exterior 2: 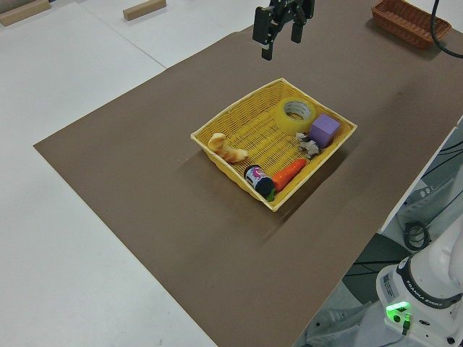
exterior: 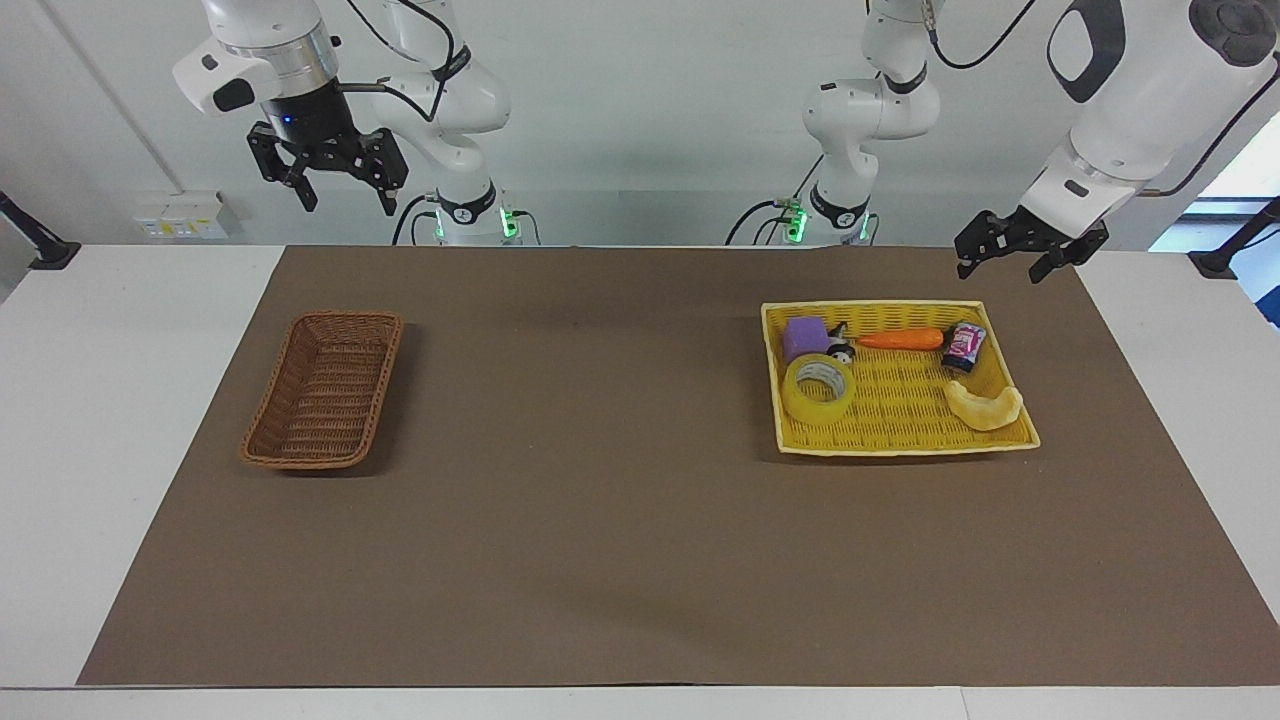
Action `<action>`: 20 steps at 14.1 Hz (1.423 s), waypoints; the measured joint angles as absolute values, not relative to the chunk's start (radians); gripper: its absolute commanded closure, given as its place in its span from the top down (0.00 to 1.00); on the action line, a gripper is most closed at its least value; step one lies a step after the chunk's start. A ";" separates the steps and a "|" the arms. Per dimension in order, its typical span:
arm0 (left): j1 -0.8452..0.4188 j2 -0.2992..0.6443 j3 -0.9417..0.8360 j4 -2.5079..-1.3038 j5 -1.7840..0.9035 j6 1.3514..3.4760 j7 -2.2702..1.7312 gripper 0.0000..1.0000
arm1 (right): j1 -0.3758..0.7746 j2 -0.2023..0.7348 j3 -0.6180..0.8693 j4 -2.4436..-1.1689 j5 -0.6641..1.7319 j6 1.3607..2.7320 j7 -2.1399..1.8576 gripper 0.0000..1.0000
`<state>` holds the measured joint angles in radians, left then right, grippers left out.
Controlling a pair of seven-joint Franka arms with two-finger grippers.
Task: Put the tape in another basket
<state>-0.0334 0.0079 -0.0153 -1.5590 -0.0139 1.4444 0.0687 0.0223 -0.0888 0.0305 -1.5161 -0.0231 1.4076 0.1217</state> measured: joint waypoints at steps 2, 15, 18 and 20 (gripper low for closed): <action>-0.033 0.008 -0.015 -1.544 -0.014 1.439 0.069 1.00 | 0.018 -0.070 0.028 -1.487 -0.023 1.385 0.122 1.00; -0.033 0.009 -0.011 -1.544 -0.014 1.438 0.069 1.00 | 0.019 -0.040 0.029 -1.456 -0.023 1.383 0.122 1.00; -0.033 0.009 -0.011 -1.545 -0.014 1.438 0.068 1.00 | 0.019 -0.040 0.029 -1.456 -0.023 1.383 0.122 1.00; -0.033 0.009 -0.011 -1.546 -0.014 1.438 0.068 1.00 | 0.019 -0.040 0.029 -1.456 -0.023 1.383 0.122 1.00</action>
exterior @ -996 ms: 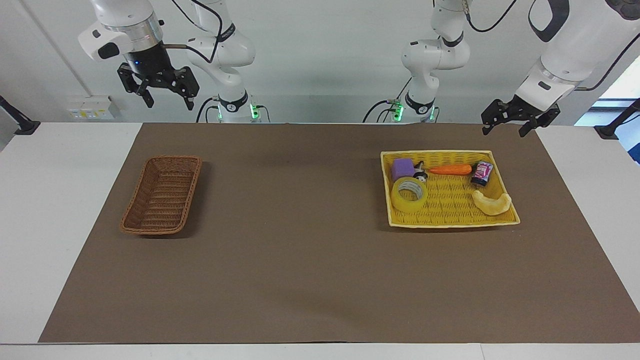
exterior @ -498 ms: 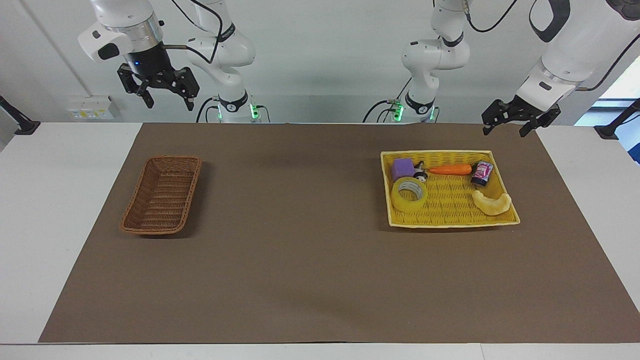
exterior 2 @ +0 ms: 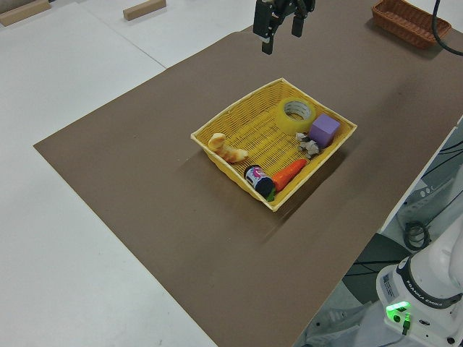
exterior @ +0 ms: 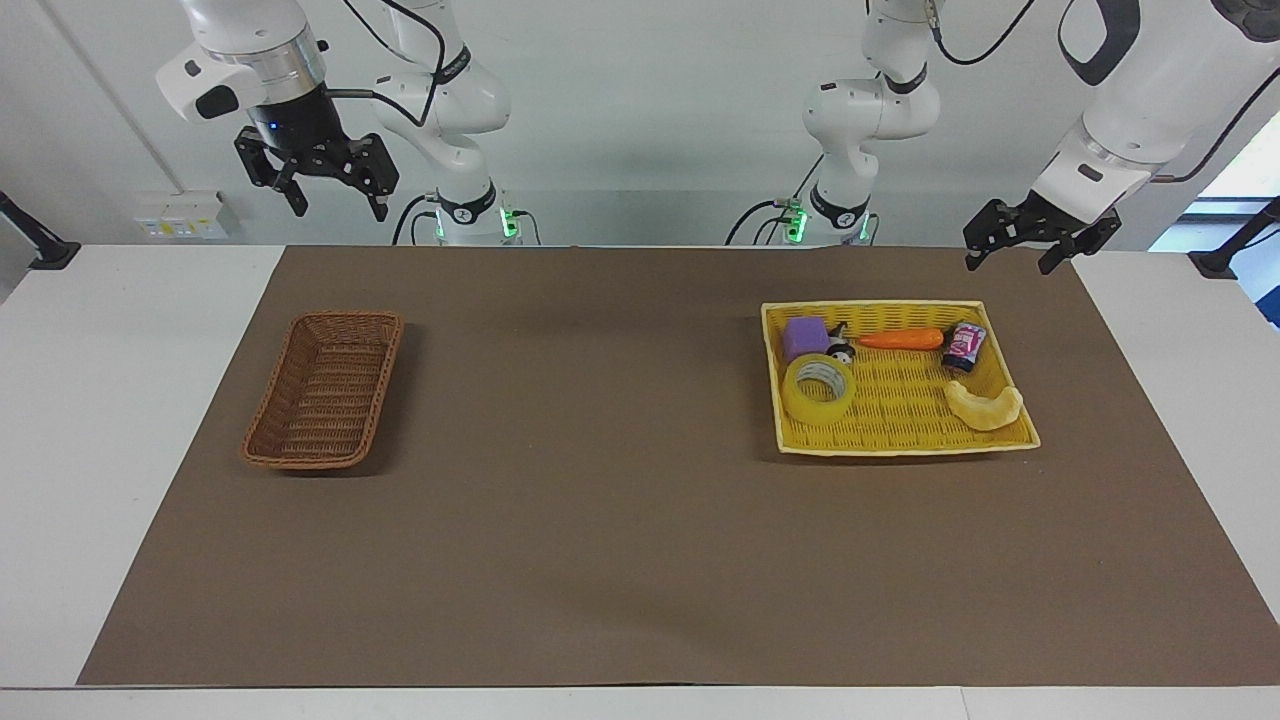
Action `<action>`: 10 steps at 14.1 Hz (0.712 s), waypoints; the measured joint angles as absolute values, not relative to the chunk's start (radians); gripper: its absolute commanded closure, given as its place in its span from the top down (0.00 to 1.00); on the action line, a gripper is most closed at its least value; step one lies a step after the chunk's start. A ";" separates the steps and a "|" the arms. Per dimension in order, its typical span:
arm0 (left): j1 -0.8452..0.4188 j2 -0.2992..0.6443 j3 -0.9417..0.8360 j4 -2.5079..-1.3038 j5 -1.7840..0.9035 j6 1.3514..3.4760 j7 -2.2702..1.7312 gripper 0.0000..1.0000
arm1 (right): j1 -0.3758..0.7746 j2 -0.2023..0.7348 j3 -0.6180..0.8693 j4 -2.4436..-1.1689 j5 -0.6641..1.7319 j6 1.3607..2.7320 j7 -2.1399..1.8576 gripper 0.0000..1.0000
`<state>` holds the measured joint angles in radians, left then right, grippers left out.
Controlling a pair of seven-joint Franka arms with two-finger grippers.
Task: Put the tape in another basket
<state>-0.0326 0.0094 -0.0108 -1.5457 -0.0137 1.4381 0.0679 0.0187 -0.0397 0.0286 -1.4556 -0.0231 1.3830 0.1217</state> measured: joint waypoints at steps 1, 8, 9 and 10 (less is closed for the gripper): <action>-0.033 0.009 -0.011 -1.546 -0.014 1.438 0.068 1.00 | 0.019 -0.040 0.029 -1.456 -0.023 1.383 0.122 1.00; -0.032 0.007 -0.010 -1.563 -0.014 1.453 0.066 1.00 | 0.019 -0.040 0.029 -1.455 -0.023 1.383 0.122 1.00; -0.032 0.001 -0.009 -1.582 -0.014 1.476 0.066 1.00 | 0.019 -0.040 0.029 -1.455 -0.023 1.383 0.122 1.00; -0.032 -0.009 -0.009 -1.610 -0.014 1.505 0.066 1.00 | 0.019 -0.040 0.029 -1.455 -0.023 1.383 0.122 1.00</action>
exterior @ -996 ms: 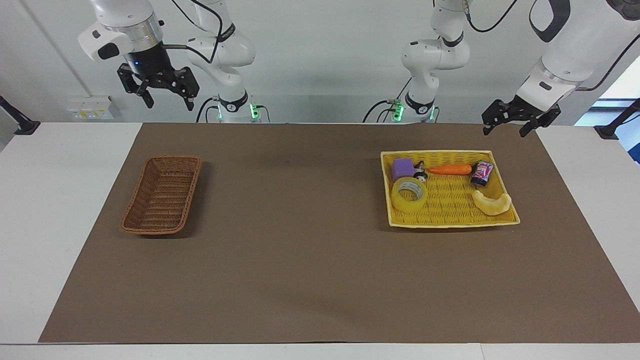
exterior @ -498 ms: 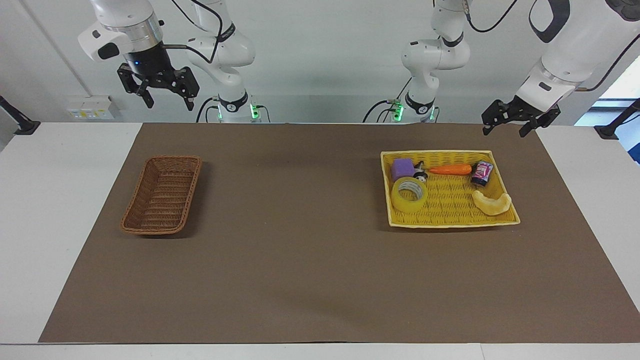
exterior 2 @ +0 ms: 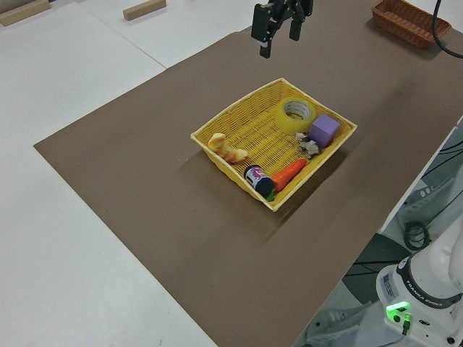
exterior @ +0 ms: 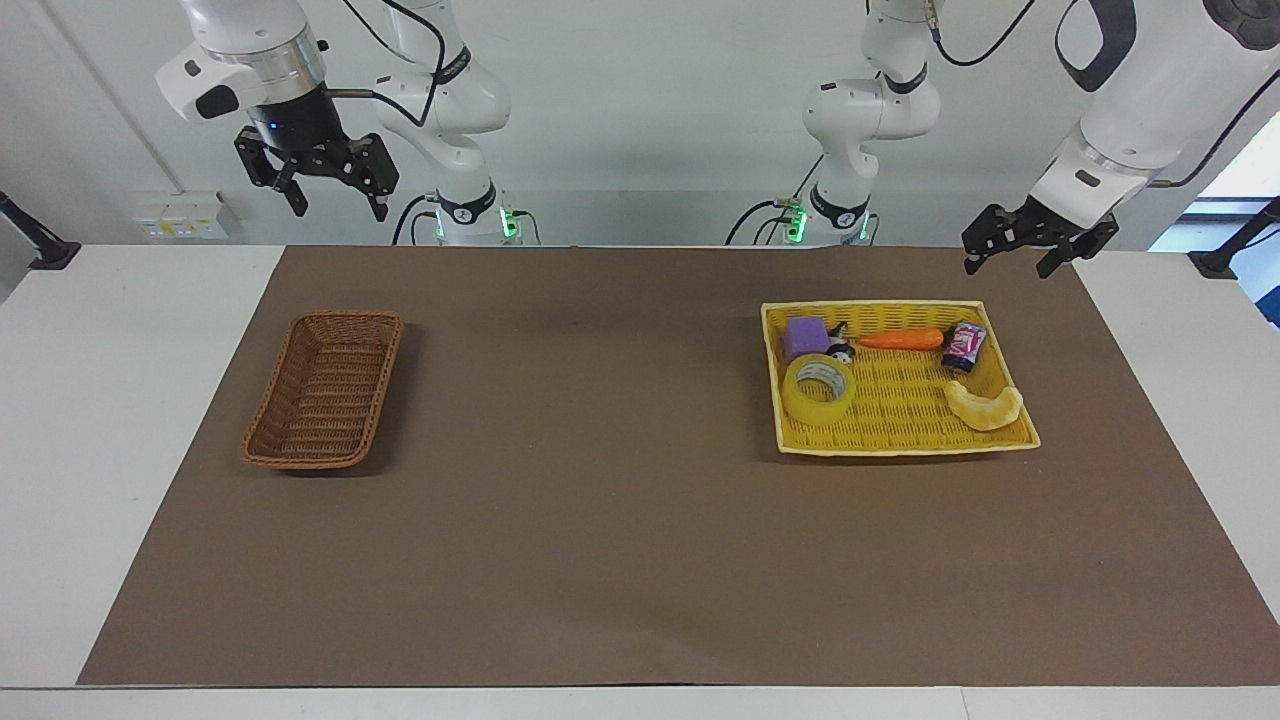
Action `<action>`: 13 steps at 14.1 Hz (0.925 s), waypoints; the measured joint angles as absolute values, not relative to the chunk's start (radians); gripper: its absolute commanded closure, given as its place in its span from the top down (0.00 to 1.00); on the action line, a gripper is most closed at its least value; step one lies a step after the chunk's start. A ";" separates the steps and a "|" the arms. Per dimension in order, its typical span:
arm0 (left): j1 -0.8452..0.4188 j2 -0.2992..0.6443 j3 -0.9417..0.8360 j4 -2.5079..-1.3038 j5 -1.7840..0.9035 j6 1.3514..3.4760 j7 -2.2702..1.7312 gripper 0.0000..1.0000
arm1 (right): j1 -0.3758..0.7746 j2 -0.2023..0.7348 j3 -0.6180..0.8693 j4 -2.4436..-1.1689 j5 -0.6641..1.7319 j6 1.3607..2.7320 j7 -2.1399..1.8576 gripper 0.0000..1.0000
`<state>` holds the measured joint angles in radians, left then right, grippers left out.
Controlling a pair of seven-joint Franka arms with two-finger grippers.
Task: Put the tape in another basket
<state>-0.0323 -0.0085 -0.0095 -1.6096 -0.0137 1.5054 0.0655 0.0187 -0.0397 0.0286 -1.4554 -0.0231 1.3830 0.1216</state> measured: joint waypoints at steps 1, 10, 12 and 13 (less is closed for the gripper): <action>-0.032 -0.020 -0.010 -1.643 -0.014 1.534 0.066 1.00 | 0.019 -0.040 0.029 -1.455 -0.023 1.383 0.122 1.00; -0.095 -0.038 -0.025 -1.844 -0.020 1.730 0.041 1.00 | 0.019 -0.040 0.029 -1.455 -0.023 1.383 0.122 1.00; -0.106 -0.035 -0.025 -1.901 -0.020 1.801 0.007 1.00 | 0.019 -0.040 0.029 -1.455 -0.023 1.383 0.122 1.00; -0.111 -0.030 -0.025 -1.928 -0.020 1.837 -0.008 1.00 | 0.019 -0.040 0.029 -1.455 -0.023 1.383 0.122 1.00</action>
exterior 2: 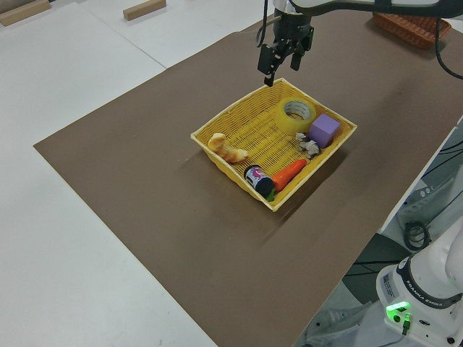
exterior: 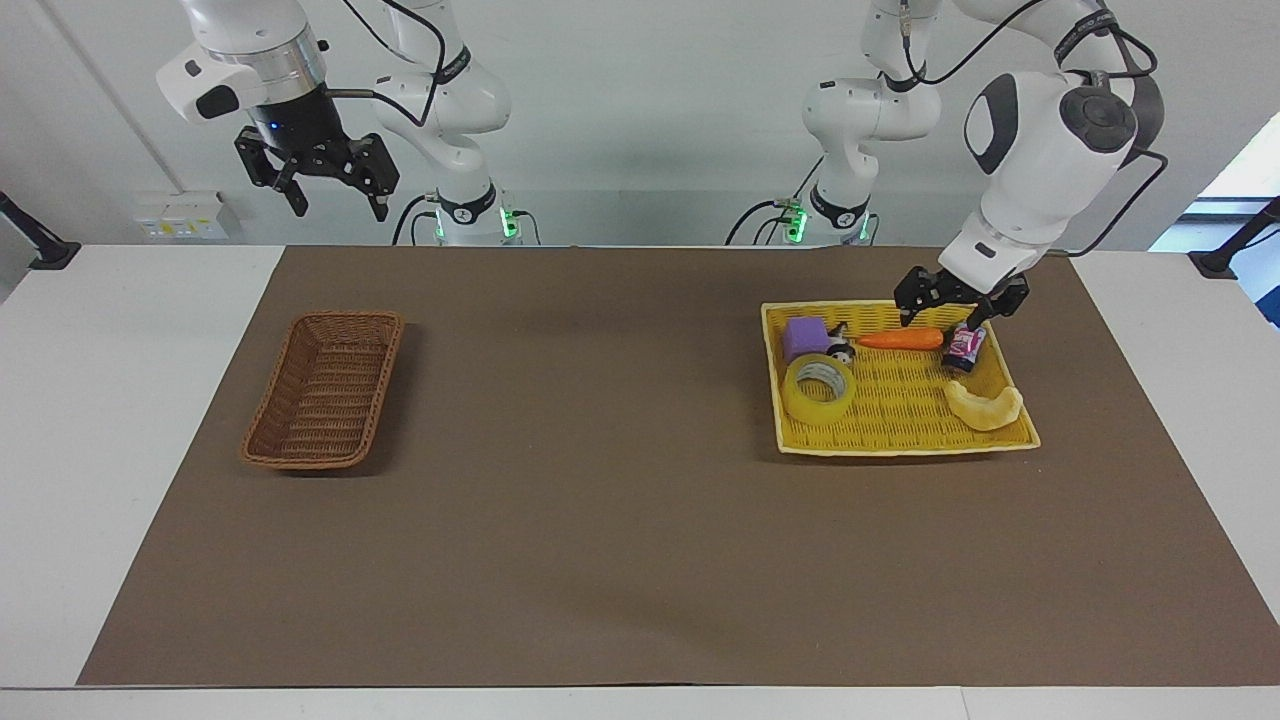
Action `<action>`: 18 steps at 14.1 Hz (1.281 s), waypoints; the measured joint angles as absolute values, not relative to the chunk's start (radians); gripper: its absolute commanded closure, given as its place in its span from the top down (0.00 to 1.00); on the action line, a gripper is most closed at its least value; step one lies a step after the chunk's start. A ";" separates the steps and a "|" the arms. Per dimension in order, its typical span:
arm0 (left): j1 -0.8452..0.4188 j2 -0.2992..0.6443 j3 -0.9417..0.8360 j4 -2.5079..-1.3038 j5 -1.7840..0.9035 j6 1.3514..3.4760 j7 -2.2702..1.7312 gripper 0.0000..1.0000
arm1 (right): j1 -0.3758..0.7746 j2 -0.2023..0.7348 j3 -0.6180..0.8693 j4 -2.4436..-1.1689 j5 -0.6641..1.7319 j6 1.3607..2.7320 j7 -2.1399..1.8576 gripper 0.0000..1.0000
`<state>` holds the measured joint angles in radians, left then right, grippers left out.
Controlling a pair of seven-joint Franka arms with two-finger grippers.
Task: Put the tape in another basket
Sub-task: 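Reach the left gripper into the yellow basket and grasp the yellow tape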
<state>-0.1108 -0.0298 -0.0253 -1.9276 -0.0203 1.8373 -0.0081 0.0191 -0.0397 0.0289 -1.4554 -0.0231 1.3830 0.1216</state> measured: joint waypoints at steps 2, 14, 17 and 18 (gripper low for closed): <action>-0.124 -0.006 -0.025 -1.965 -0.021 1.897 -0.046 1.00 | 0.019 -0.040 0.029 -1.455 -0.023 1.383 0.122 1.00; -0.207 0.122 -0.028 -2.151 -0.021 2.196 -0.139 0.93 | 0.019 -0.040 0.029 -1.455 -0.023 1.383 0.122 1.00; -0.207 0.121 -0.028 -2.170 -0.021 2.200 -0.140 0.77 | 0.019 -0.040 0.029 -1.455 -0.023 1.383 0.122 1.00; -0.207 0.121 -0.028 -2.178 -0.021 2.203 -0.141 0.67 | 0.019 -0.040 0.029 -1.455 -0.023 1.383 0.122 1.00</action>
<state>-0.2068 0.1211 -0.0276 -2.1780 -0.0213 2.2026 -0.1411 0.0193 -0.0397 0.0290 -1.4553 -0.0231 1.3830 0.1216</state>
